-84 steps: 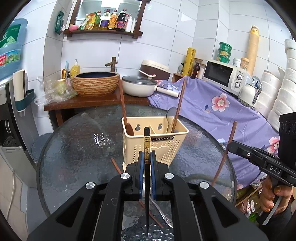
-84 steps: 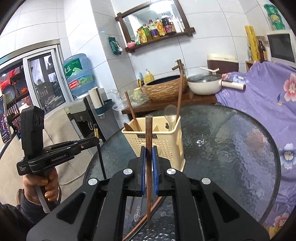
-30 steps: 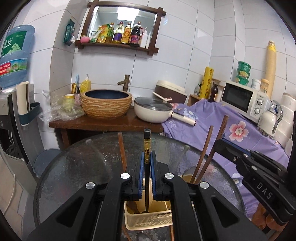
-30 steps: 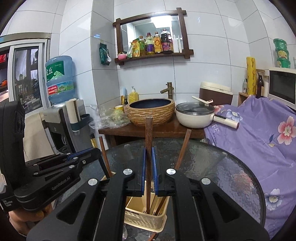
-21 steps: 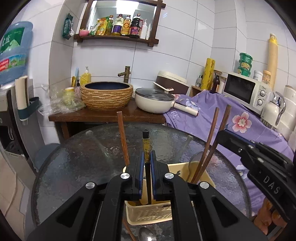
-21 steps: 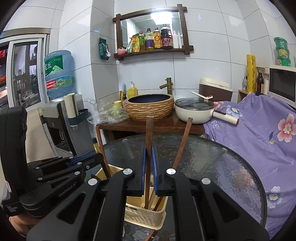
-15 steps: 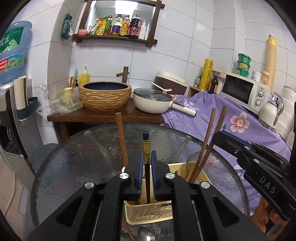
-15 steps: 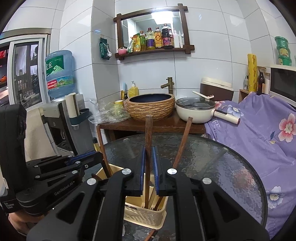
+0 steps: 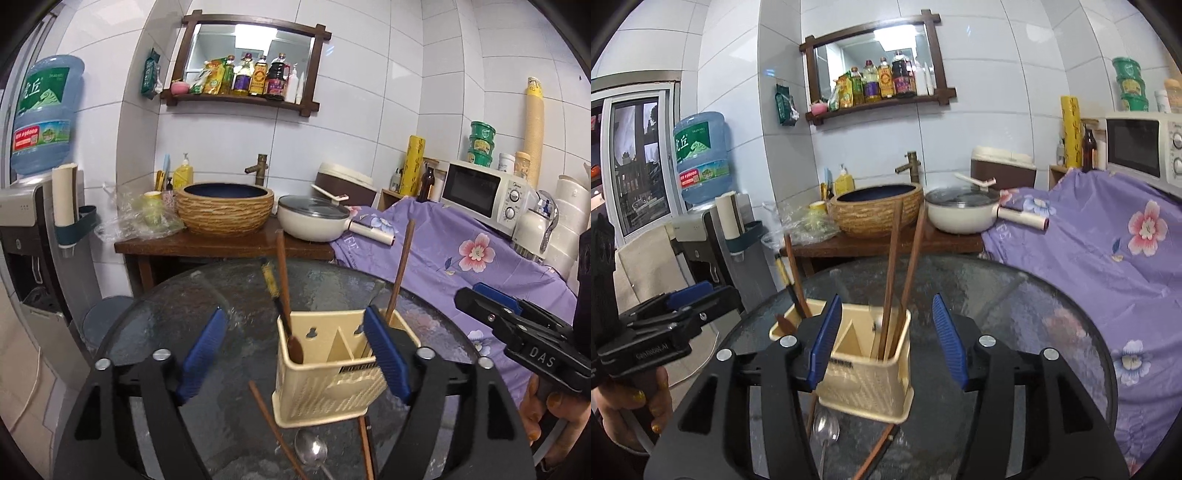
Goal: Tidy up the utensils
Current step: 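Open both tools to release the chopsticks and withdraw toward the table, then move left tool to a brown wooden chopstick while right tool reaches a black chopstick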
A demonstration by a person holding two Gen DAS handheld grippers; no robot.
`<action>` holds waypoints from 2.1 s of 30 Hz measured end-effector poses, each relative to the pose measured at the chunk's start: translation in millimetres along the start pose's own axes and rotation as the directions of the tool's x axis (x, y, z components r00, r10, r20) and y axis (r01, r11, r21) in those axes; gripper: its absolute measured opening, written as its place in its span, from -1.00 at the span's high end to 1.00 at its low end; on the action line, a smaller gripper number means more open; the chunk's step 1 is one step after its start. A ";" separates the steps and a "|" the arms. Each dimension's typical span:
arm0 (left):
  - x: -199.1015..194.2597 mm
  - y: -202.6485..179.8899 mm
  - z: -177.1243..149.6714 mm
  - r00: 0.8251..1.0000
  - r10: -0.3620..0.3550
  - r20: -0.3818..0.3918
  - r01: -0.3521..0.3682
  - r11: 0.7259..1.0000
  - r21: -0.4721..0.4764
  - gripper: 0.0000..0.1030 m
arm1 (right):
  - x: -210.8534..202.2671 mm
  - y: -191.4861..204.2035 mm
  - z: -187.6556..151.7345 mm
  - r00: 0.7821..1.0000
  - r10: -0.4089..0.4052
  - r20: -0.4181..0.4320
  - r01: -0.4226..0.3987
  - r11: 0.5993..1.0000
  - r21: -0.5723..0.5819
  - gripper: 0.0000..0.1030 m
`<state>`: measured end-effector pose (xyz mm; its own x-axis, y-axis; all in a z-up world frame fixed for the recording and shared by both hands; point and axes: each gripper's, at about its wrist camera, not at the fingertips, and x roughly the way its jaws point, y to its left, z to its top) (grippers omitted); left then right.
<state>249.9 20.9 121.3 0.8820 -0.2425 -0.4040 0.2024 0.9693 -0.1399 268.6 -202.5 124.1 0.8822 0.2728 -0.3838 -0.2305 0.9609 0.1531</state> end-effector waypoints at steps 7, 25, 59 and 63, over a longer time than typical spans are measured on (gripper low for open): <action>0.7 20.6 -33.0 0.996 0.019 -0.089 -0.022 0.999 -0.034 -0.62 | -0.5 -4.9 -45.5 0.992 0.005 -0.123 -0.003 1.000 0.022 -0.03; 47.2 46.1 -113.8 0.937 0.050 -0.345 -0.064 0.998 -0.029 -0.45 | 54.6 11.0 -150.2 0.902 -0.046 -0.429 0.036 0.999 -0.032 0.00; 91.4 56.9 -121.0 0.901 0.079 -0.427 -0.093 0.996 -0.012 -0.26 | 104.4 0.9 -152.7 0.840 -0.120 -0.529 0.103 0.993 -0.062 0.53; 104.3 62.5 -113.9 0.897 0.093 -0.431 -0.120 0.992 -0.037 -0.17 | 112.7 -4.3 -147.7 0.841 -0.130 -0.524 0.117 0.991 -0.058 0.68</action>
<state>306.0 51.5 -32.5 0.6268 -0.1458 -0.7654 0.0788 0.9892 -0.1239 308.3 -169.0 -54.4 0.5569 0.1293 -0.8204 -0.1491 0.9873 0.0544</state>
